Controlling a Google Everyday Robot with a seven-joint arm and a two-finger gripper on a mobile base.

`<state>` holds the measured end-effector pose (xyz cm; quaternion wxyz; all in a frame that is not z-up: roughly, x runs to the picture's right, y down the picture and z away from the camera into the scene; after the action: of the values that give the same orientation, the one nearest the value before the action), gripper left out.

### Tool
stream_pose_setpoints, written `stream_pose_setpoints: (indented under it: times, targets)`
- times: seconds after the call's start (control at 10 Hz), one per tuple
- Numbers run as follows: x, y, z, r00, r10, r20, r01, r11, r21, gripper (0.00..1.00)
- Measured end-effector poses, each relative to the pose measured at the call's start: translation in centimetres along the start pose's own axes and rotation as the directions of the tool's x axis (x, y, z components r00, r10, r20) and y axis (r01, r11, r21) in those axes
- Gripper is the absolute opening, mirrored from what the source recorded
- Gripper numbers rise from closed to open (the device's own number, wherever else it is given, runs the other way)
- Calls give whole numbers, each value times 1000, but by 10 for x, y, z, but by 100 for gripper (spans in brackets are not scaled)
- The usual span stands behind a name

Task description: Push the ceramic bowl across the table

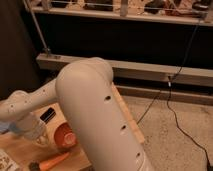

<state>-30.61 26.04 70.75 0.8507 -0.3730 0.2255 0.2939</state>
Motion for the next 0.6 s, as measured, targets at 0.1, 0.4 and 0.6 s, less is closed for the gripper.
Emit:
stream_pose_setpoints:
  times: [0.1, 0.4, 0.6]
  targets:
    - [-2, -1, 3, 1000, 0, -4, 0, 1000, 5, 0]
    - [-8, -6, 12, 1000, 3, -19, -2, 999, 32, 0]
    - [-9, -11, 15, 1000, 7, -29, -6, 999, 48, 0]
